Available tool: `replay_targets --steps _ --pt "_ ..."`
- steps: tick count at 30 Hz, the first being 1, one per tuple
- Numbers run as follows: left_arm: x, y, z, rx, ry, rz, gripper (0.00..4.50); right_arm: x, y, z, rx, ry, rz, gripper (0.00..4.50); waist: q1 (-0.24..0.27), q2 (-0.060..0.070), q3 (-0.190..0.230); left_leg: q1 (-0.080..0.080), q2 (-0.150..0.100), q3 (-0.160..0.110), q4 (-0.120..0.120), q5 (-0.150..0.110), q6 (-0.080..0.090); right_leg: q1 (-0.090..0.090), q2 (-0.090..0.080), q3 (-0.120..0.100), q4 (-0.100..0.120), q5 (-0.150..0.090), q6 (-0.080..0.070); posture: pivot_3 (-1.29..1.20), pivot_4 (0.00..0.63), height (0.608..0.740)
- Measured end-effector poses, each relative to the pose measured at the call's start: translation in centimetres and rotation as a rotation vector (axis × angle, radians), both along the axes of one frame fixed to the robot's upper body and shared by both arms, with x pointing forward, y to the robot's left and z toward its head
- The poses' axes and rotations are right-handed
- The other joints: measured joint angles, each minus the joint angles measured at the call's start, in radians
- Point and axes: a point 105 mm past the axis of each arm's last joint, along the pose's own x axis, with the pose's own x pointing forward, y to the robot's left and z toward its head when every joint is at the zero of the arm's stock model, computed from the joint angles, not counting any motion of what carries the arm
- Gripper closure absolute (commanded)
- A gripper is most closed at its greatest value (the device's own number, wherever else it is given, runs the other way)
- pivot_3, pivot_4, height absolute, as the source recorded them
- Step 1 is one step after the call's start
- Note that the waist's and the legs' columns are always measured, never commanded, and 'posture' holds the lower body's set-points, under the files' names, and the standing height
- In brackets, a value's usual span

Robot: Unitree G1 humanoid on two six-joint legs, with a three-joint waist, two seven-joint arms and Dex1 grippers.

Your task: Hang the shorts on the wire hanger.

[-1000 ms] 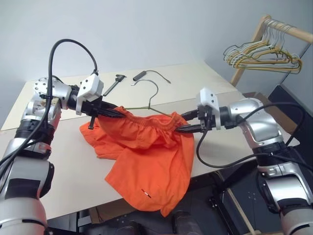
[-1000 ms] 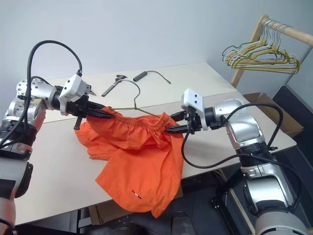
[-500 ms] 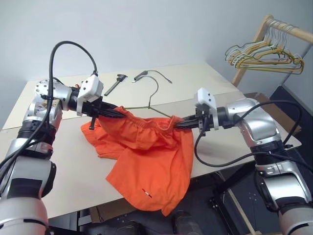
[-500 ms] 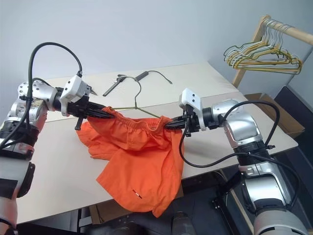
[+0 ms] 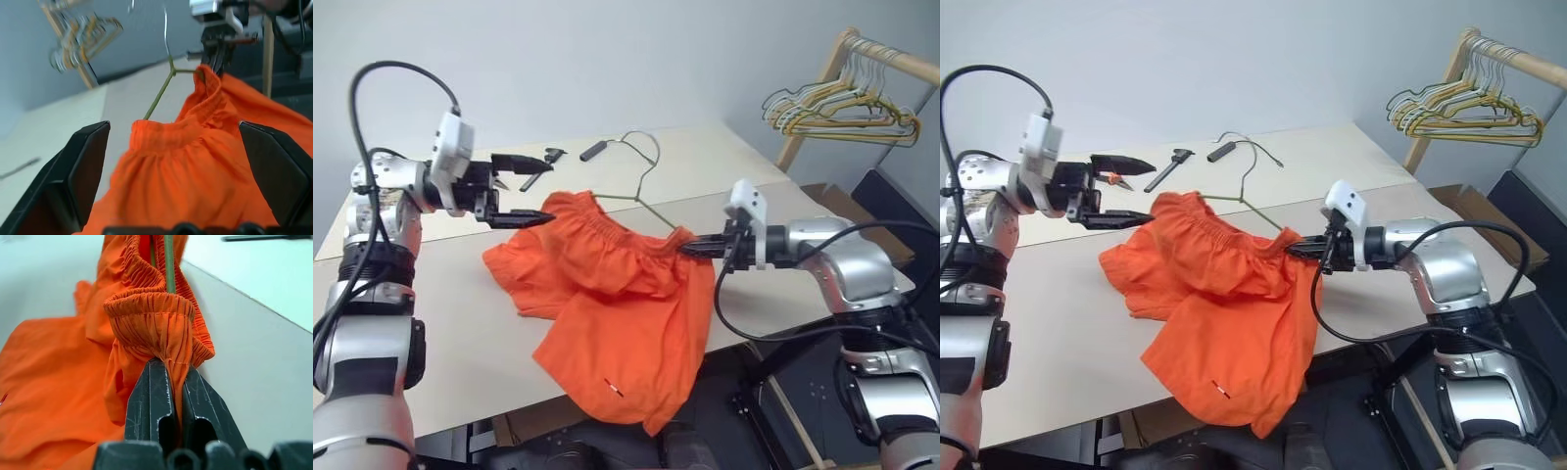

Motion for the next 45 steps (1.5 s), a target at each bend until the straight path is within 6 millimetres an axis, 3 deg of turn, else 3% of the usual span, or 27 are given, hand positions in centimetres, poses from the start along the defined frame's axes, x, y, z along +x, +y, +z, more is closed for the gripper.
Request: replay_targets --steps 9,16,21,25,30,45 --pt "-2.1 -0.6 1.8 -0.336 -0.048 0.044 0.05 -0.3 -6.6 2.0 0.009 0.077 -0.525 4.50 -0.035 0.000 -0.001 0.001 0.000 -0.002 0.000 -0.004 -0.008 0.002 -0.011 0.001 0.000 0.001 -0.001 -0.33 0.000 0.740" --pt "-5.3 -3.5 0.9 -0.482 -0.011 0.017 0.05 -0.2 -12.3 2.1 -0.019 0.215 -1.009 4.50 -0.062 0.003 -0.003 0.003 -0.001 -0.002 0.000 -0.004 -0.008 0.005 -0.011 0.002 0.000 0.003 -0.001 -0.33 0.000 0.740" --pt "-5.4 -4.7 0.7 -0.625 0.014 0.074 0.05 1.1 -15.3 4.4 0.085 0.152 -1.349 4.50 -0.086 0.014 -0.011 0.004 -0.003 -0.001 0.000 -0.002 0.009 0.007 -0.004 0.002 -0.001 0.004 0.001 -0.32 0.000 0.740" --pt "-6.3 -6.2 1.0 -0.678 0.024 0.026 0.05 1.1 -17.2 4.1 0.053 0.128 -1.577 4.50 -0.095 0.015 -0.012 0.005 -0.003 -0.001 0.000 -0.002 0.009 0.009 -0.002 0.002 -0.002 0.004 0.002 -0.32 0.000 0.740" --pt "-6.2 -7.2 0.9 -0.689 0.044 0.027 0.05 1.8 -19.2 2.9 0.031 0.112 -1.751 4.50 -0.114 0.017 -0.013 0.016 -0.005 -0.001 -0.002 -0.004 0.014 0.021 -0.001 0.002 -0.006 0.003 0.004 -0.31 0.000 0.740" --pt "-6.0 -8.8 -0.2 -0.595 0.039 0.030 0.05 4.6 -24.4 7.0 0.054 -0.076 -1.957 4.50 -0.167 0.017 -0.012 0.020 -0.002 0.001 -0.006 -0.004 0.015 0.026 0.004 0.006 -0.016 0.005 0.007 -0.29 0.000 0.740"
